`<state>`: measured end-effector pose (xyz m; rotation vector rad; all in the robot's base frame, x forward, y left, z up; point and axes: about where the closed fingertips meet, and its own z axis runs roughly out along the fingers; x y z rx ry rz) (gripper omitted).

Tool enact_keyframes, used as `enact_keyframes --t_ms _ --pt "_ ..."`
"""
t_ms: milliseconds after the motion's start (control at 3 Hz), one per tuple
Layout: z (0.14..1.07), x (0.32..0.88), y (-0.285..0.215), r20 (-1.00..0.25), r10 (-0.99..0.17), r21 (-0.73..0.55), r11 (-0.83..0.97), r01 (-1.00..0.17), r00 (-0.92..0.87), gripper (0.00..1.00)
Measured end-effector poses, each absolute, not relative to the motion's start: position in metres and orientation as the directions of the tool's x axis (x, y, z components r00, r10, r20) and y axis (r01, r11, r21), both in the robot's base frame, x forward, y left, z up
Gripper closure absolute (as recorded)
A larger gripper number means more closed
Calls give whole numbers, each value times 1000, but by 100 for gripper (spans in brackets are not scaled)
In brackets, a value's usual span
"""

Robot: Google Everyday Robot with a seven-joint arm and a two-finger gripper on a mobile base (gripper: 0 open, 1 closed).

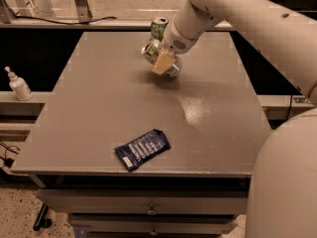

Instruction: Knock 7up can over

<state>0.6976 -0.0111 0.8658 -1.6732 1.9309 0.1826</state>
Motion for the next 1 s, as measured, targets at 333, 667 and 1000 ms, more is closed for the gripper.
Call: enact_keyframes --t_ms 333,667,1000 --pt "867 698 -35 -397 -917 -280 167 -945 -44 100" --pt "869 695 -49 -332 -943 -281 116 -953 -17 100" --pt "862 685 -55 -288 -957 -248 37 -968 38 100"
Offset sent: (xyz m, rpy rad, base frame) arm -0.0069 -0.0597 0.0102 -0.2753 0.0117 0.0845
